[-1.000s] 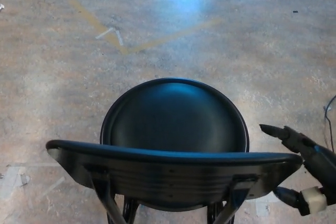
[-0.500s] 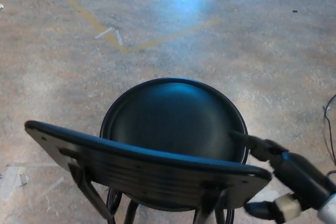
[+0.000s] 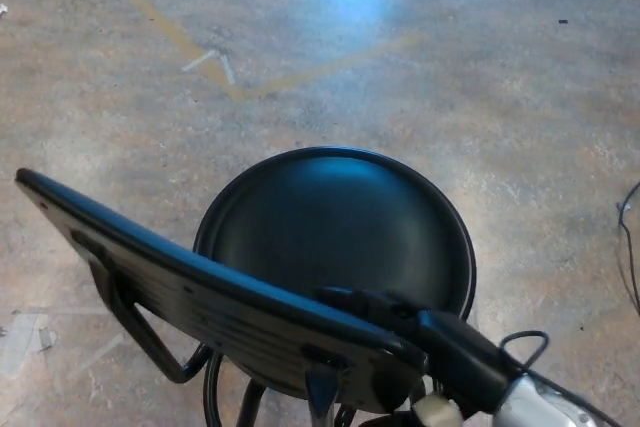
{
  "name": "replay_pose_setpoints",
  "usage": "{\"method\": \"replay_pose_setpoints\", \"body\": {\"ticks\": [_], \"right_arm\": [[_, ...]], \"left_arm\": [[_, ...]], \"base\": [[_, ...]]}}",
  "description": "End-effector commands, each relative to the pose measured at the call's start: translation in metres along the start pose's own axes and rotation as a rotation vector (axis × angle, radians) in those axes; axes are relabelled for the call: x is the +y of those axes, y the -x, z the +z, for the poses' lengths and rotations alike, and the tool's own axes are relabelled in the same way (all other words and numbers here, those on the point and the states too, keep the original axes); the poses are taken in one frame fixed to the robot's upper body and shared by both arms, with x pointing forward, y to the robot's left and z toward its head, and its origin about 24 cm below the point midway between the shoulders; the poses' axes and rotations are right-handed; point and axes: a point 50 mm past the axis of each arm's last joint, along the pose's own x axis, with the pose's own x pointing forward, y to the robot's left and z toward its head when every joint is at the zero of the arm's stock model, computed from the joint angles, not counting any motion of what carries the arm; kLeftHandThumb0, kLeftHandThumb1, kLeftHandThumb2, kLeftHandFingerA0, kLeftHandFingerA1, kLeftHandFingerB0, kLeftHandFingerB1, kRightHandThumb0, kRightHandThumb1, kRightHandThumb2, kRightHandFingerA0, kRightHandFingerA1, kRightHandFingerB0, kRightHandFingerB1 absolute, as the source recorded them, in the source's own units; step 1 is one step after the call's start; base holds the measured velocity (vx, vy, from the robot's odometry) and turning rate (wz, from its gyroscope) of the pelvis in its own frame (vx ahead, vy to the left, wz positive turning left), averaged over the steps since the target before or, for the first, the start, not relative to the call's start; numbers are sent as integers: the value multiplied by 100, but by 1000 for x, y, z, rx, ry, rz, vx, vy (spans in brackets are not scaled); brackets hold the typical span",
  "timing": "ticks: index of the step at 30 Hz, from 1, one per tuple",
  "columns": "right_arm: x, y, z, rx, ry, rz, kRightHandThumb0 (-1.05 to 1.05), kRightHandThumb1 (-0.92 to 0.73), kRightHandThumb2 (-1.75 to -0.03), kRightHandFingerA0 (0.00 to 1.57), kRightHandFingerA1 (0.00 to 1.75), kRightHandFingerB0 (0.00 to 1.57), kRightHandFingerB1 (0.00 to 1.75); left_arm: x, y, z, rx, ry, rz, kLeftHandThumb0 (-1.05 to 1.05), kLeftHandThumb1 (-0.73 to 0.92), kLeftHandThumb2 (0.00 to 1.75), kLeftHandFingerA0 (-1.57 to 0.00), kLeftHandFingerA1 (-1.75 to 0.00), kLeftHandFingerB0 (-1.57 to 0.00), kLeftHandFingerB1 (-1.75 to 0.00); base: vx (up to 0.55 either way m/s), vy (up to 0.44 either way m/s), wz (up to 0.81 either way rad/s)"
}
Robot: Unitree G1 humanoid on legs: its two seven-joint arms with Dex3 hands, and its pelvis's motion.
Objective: Use the right hand to rotate the back of the chair to its left.
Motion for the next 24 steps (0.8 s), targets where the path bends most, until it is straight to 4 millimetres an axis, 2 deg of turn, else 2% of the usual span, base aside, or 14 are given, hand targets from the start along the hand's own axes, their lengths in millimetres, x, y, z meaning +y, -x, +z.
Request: {"method": "replay_pose_setpoints", "body": {"ticks": [1, 2, 7, 10, 11, 12, 15, 16, 17, 18, 19, 22, 23, 24], "right_arm": [[12, -16, 6, -7, -15, 50, -105, -49, -92, 0, 45, 0, 45], [12, -19, 8, -16, -13, 52, -105, -64, -63, 0, 25, 0, 25], [11, -23, 10, -27, -8, 51, -105, -64, -63, 0, 25, 0, 25], [14, -32, 18, -48, 2, 64, -105, -65, -63, 0, 23, 0, 22], [15, -35, 21, -50, -2, 72, -105, -65, -64, 0, 24, 0, 23], [18, -40, 25, -57, 10, 82, -88, -60, -106, 0, 49, 0, 48], [18, -41, 26, -58, 16, 85, -88, -60, -106, 0, 49, 0, 48], [21, -43, 27, -64, -2, 83, -105, -69, -64, 0, 26, 0, 27], [23, -44, 28, -66, -12, 85, -105, -68, -64, 0, 26, 0, 28], [24, -44, 28, -65, -16, 88, -105, -68, -64, 0, 26, 0, 28], [25, -45, 29, -66, -15, 89, -105, -69, -65, 0, 26, 0, 26], [26, -45, 30, -67, -14, 90, -105, -69, -65, 0, 26, 0, 26], [28, -48, 31, -68, -23, 95, -105, -66, -64, 0, 27, 0, 29], [30, -50, 32, -70, -24, 97, -105, -68, -65, 0, 25, 0, 27]], "left_arm": [[5, 0, -1, 7, 32, 13, -45, 83, 64, -46, -43, -46, -40], [5, 0, -1, 6, 40, 13, -46, 83, 64, -46, -43, -45, -40], [4, 0, 1, 4, 44, 14, -46, 83, 64, -46, -43, -45, -40], [3, 0, 2, 0, 32, 11, -46, 84, 65, -47, -44, -45, -41], [4, 0, 3, -2, 30, -1, -50, 71, 103, -37, -56, -36, -54], [4, 0, 3, -2, 18, -3, -53, 71, 101, -33, -53, -38, -54], [5, 0, 3, -2, 14, -2, -53, 71, 101, -33, -53, -38, -54], [6, 0, 3, -3, 28, 3, -49, 69, 102, -37, -56, -37, -54], [6, 0, 3, -1, 29, 7, -46, 68, 104, -37, -57, -35, -54], [7, 0, 3, 0, 23, 9, -46, 68, 104, -37, -57, -35, -54], [7, 0, 3, -2, 20, 10, -47, 83, 65, -46, -42, -45, -40], [7, 0, 3, -6, 16, 11, -47, 83, 65, -46, -42, -45, -40], [8, 0, 3, -2, 20, 9, -49, 69, 103, -38, -56, -34, -53], [9, 0, 2, 1, 24, 8, -50, 69, 102, -37, -56, -35, -53]], "base": [[0, 0, 0], [0, 0, 0], [0, 0, 0], [0, 0, 0], [0, 0, 0], [0, 0, 0], [0, 0, 0], [0, 0, 0], [0, 0, 0], [0, 0, 0], [0, 0, 0], [0, 0, 0], [0, 0, 0], [0, 0, 0]]}}
